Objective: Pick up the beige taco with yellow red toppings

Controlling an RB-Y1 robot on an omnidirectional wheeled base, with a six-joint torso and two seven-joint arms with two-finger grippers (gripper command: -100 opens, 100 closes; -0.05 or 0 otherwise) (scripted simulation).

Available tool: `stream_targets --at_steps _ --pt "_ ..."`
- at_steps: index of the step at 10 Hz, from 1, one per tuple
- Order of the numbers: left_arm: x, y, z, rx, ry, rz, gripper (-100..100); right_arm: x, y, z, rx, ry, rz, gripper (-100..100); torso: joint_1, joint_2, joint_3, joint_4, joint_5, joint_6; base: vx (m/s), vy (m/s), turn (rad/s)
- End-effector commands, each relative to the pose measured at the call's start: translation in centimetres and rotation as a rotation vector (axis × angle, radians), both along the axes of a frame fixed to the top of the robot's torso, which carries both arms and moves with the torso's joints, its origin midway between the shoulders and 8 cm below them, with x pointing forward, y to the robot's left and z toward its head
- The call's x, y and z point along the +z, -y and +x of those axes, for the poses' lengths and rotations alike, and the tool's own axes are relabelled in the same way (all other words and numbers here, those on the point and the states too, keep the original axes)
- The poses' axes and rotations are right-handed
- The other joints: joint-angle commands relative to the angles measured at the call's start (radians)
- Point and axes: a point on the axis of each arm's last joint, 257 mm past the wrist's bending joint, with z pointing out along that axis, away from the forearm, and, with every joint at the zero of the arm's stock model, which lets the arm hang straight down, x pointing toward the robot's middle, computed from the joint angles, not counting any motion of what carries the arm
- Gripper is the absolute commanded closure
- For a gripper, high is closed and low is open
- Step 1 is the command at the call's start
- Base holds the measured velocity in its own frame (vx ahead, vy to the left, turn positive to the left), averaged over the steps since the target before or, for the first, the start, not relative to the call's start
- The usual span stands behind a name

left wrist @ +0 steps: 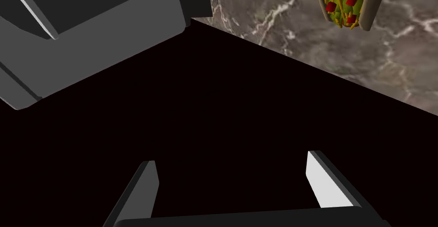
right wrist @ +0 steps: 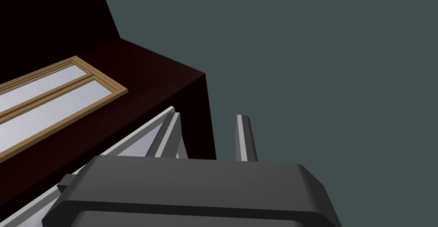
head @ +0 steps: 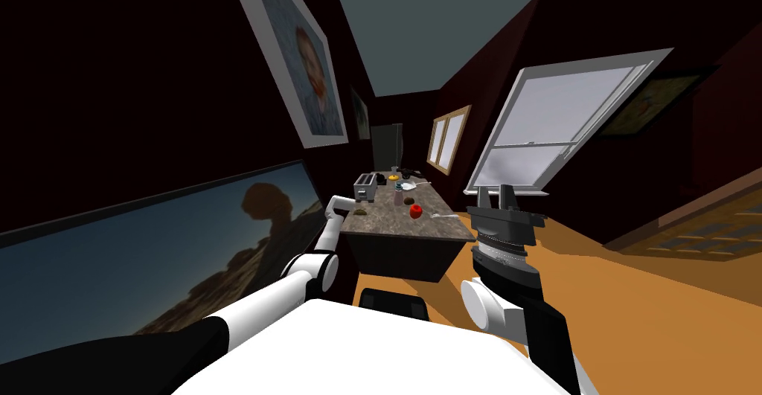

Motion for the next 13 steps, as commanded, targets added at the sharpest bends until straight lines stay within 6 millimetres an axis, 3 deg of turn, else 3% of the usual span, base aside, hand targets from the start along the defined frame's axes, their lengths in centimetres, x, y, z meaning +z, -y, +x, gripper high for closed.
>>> stream_targets --at_steps 1,7,13 --pt "-0.5 0.0 -0.1 0.019 -0.053 -0.017 -100 0.0 0.0 0.0 0.000 0.000 0.000 0 0.000 0.000 0.000 0.000 0.000 0.000 0.028 0.026 -0.059" --pt "-2.8 0.3 -2.2 0.073 -0.216 -0.066 -100 0.0 0.0 0.0 0.000 0.000 0.000 0 -0.001 0.000 0.000 0.000 0.000 0.000 0.026 0.017 -0.028" --pt "-4.9 2.1 -4.7 0.106 -0.401 -0.134 -100 0.0 0.0 0.0 0.000 0.000 0.000 0 -0.001 -0.001 -0.001 0.000 0.000 0.000 0.035 0.021 -0.029"
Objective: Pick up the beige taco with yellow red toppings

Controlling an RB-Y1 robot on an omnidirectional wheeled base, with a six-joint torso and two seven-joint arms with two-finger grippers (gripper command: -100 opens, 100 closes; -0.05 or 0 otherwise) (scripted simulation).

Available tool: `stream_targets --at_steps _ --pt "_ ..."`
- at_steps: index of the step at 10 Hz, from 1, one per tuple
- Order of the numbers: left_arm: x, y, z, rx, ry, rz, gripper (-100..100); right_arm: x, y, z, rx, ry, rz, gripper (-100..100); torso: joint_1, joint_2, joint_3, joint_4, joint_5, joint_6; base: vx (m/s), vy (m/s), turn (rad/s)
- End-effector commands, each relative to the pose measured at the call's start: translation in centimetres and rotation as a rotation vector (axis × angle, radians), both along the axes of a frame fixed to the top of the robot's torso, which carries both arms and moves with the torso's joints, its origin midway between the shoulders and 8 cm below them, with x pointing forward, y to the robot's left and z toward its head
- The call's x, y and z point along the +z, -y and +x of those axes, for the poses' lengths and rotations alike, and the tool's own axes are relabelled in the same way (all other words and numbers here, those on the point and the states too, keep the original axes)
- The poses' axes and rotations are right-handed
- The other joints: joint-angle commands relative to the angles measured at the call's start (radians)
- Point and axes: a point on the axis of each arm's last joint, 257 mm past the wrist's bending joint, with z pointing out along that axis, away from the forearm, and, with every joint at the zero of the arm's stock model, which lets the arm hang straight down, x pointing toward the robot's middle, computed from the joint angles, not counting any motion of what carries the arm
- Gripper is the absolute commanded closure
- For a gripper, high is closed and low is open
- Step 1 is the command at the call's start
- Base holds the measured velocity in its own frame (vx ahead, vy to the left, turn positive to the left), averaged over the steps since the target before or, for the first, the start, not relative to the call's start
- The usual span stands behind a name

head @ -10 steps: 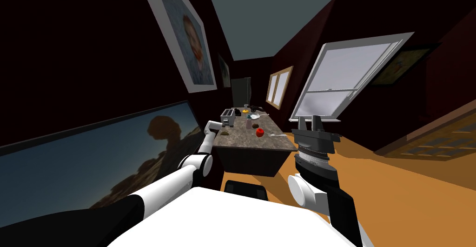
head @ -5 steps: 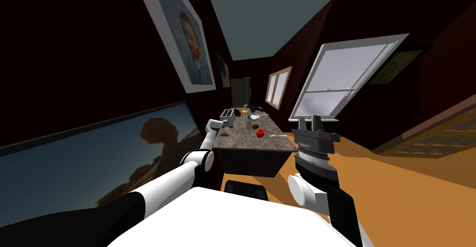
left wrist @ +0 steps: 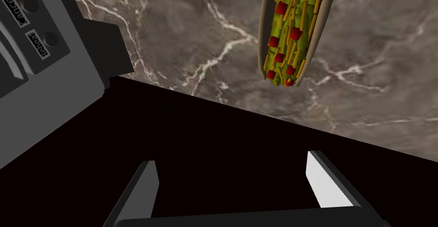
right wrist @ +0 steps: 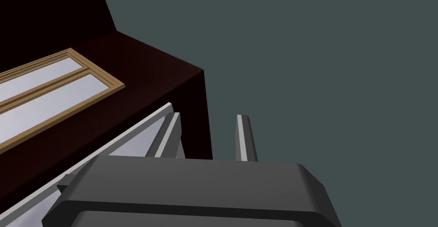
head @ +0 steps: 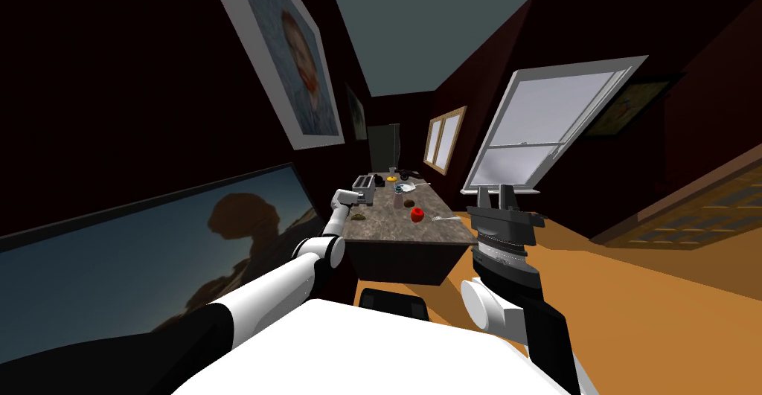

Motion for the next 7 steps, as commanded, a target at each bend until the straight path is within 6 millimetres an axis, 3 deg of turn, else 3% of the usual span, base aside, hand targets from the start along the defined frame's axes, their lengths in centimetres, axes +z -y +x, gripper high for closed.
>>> stream_targets --at_steps 1,4,7 --pt "-0.5 0.9 -0.8 0.008 -0.063 -0.028 -100 0.0 0.0 0.0 0.000 0.000 0.000 0 0.000 0.000 0.000 0.000 0.000 0.000 0.030 0.021 -0.028" --pt "-1.3 1.9 -1.8 0.010 -0.122 -0.052 -100 0.0 0.0 0.0 0.000 0.000 0.000 0 0.000 0.000 0.000 0.000 0.000 0.000 0.032 0.019 -0.020" --pt "-2.5 5.2 -3.9 -0.004 -0.251 -0.116 -100 0.0 0.0 0.0 0.000 0.000 0.000 0 0.000 -0.001 -0.001 0.000 0.000 0.000 0.048 0.023 -0.027"
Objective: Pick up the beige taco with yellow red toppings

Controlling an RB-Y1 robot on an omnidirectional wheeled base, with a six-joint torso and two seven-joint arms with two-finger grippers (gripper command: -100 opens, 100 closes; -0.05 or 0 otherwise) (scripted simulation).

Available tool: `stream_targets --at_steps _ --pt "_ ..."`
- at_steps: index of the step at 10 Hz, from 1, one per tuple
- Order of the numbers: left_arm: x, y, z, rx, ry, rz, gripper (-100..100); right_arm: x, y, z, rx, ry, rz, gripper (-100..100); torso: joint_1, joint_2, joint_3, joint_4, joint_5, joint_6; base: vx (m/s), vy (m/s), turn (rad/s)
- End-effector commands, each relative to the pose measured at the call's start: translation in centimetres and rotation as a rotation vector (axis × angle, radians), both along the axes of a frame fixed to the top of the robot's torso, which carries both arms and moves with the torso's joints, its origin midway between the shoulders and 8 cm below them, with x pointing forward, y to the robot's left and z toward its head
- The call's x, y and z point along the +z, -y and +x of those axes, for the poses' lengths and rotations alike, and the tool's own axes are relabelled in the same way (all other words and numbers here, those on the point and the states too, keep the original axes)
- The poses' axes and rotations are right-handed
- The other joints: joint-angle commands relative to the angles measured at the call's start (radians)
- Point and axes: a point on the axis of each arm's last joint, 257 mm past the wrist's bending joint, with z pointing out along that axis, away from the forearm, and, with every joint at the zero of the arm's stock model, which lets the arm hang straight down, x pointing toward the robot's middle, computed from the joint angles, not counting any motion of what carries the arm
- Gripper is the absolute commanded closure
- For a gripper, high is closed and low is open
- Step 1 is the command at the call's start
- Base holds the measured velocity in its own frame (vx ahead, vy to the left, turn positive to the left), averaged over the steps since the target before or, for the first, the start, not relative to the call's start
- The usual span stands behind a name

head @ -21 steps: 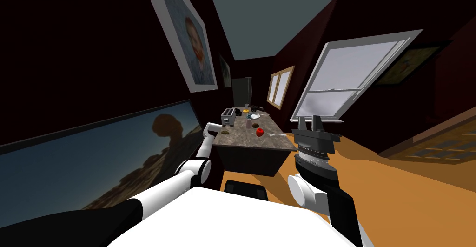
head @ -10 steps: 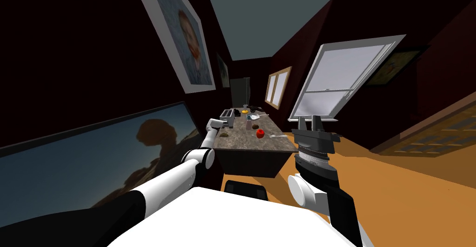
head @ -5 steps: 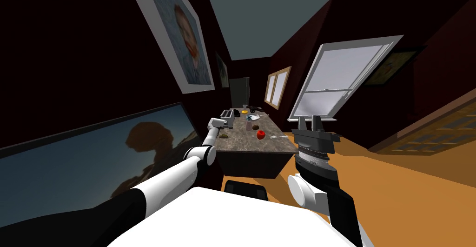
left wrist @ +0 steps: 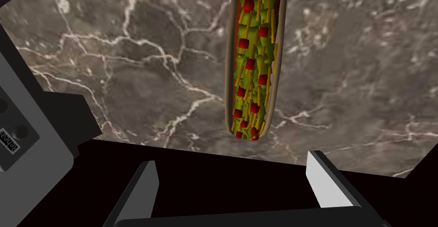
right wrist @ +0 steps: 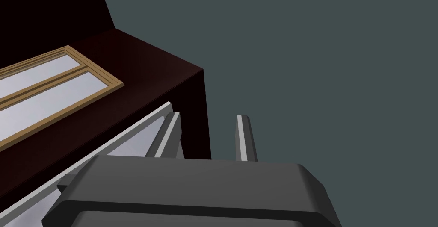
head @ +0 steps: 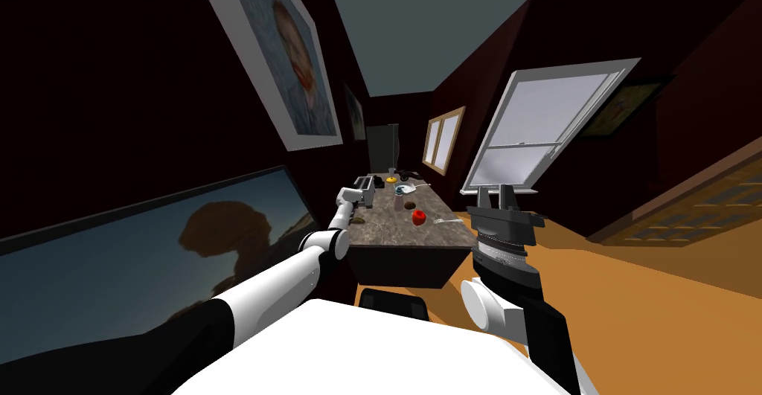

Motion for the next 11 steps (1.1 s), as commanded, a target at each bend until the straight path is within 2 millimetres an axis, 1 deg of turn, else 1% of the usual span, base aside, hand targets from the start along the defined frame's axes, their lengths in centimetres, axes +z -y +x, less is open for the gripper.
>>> stream_targets --at_steps 1,3,4,5,6,7,9,10,11 --pt "-0.6 0.7 -0.6 -0.002 -0.036 -0.014 -100 0.0 0.0 0.0 0.000 0.000 0.000 0 0.000 0.000 0.000 0.000 0.000 0.000 0.032 0.019 -0.014" --pt "-1.2 3.1 -1.7 -0.021 -0.099 -0.051 -100 0.0 0.0 0.0 0.000 0.000 0.000 0 0.000 0.001 0.001 0.000 0.000 0.000 0.037 0.015 -0.013" --pt "-1.7 5.1 -2.5 -0.041 -0.138 -0.077 -100 0.0 0.0 0.0 0.000 0.000 0.000 0 -0.001 0.001 0.000 0.000 0.000 0.000 0.046 0.016 -0.018" --pt "-1.4 3.9 -1.9 -0.030 -0.112 -0.062 -100 0.0 0.0 0.0 0.000 0.000 0.000 0 -0.001 0.001 0.000 0.000 0.000 0.000 0.021 0.007 -0.008" --pt "-1.5 4.1 -2.0 -0.032 -0.119 -0.064 0 0.0 0.0 0.0 0.000 0.000 0.000 0 -0.001 0.002 0.001 0.000 0.000 0.000 0.000 0.000 0.000" --pt "-2.6 3.8 -2.2 -0.035 -0.117 -0.064 -100 0.0 0.0 0.0 0.000 0.000 0.000 0 -0.001 0.003 0.002 0.001 0.000 0.000 0.014 0.001 0.016" --pt "-3.8 3.6 -2.5 -0.039 -0.116 -0.064 -100 0.0 0.0 0.0 0.000 0.000 0.000 0 -0.001 0.002 0.001 0.000 0.000 0.000 0.023 0.000 0.019" --pt "-3.3 3.7 -2.3 -0.037 -0.118 -0.064 -100 0.0 0.0 0.0 0.000 0.000 0.000 0 -0.001 0.002 0.001 0.000 0.000 0.000 0.010 0.000 0.003" --pt "-3.3 3.7 -2.3 -0.037 -0.116 -0.064 100 0.0 0.0 0.0 0.000 0.000 0.000 0 -0.001 0.003 0.002 0.001 0.000 0.000 0.000 0.000 0.000"
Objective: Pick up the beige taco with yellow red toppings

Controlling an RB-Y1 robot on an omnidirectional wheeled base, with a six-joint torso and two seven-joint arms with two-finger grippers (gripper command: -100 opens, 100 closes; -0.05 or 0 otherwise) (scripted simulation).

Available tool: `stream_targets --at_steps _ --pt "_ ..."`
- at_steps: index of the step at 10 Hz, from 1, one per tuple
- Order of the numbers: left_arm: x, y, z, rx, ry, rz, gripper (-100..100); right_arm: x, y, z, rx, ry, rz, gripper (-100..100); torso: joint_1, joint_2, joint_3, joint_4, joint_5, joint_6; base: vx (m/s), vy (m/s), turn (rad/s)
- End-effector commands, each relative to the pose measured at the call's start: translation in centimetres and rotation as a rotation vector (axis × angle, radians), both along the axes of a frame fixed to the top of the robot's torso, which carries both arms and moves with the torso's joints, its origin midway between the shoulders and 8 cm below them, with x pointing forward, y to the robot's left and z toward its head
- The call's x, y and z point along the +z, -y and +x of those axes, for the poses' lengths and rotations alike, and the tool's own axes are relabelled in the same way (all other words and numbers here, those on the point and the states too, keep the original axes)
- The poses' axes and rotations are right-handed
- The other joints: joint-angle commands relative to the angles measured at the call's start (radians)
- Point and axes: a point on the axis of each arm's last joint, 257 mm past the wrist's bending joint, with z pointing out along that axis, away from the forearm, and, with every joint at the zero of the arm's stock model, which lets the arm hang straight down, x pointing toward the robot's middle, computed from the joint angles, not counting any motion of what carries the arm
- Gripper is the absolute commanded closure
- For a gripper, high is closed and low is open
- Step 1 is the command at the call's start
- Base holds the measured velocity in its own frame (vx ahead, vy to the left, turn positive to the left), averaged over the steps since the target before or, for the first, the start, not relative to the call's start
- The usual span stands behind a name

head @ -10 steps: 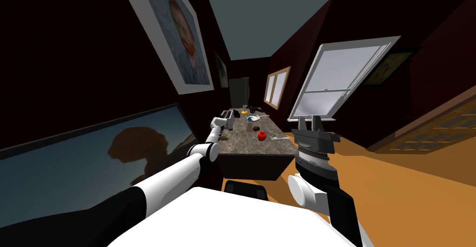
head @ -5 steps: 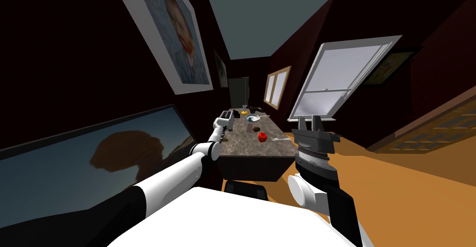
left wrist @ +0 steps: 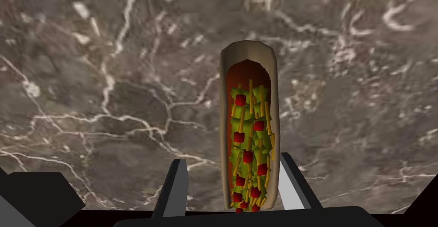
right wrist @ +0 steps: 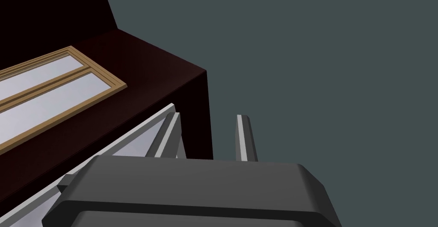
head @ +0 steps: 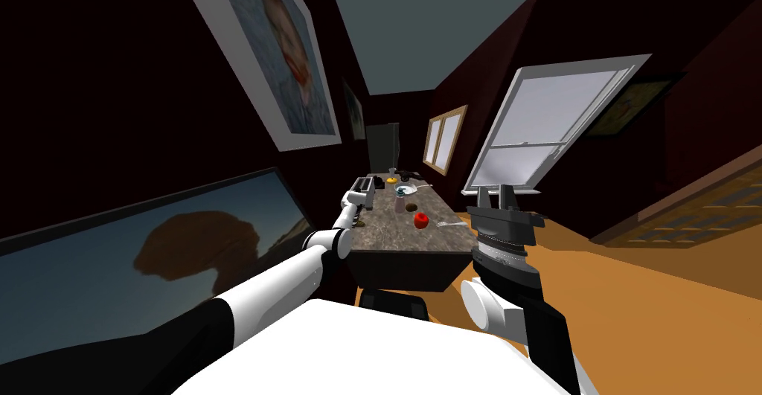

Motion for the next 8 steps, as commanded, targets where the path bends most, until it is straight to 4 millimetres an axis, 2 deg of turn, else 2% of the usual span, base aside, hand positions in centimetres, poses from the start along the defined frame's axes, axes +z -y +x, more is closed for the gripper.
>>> stream_targets --at_steps 1,4,5,6,7,8 --pt "0.0 0.0 0.0 0.000 0.000 0.000 100 0.0 0.0 0.0 0.000 0.000 0.000 0 0.000 0.000 0.000 0.000 0.000 0.000 0.000 0.000 0.000" --pt "0.0 0.0 0.0 0.000 -0.001 0.000 100 0.0 0.0 0.0 0.000 0.000 0.000 0 0.000 0.000 0.000 0.000 0.000 0.000 0.000 0.000 0.000" --pt "0.0 0.0 0.0 0.000 -0.001 0.000 0 0.0 0.0 0.0 0.000 0.000 0.000 0 0.000 0.000 0.000 0.000 0.000 0.000 0.000 0.000 0.000" --pt "0.9 0.1 0.1 0.003 -0.001 0.000 100 0.0 0.0 0.0 0.000 0.000 0.000 0 0.000 0.000 0.000 0.000 0.000 0.000 -0.014 -0.004 -0.023" --pt "1.6 0.3 0.2 0.005 -0.001 0.000 100 0.0 0.0 0.0 0.000 0.000 0.000 0 0.000 0.001 0.001 0.001 0.000 0.000 -0.025 -0.002 -0.025" --pt "1.2 0.2 0.1 0.003 0.001 0.000 100 0.0 0.0 0.0 0.000 0.000 0.000 0 -0.001 0.002 0.001 0.001 0.000 0.001 -0.010 0.000 -0.008"
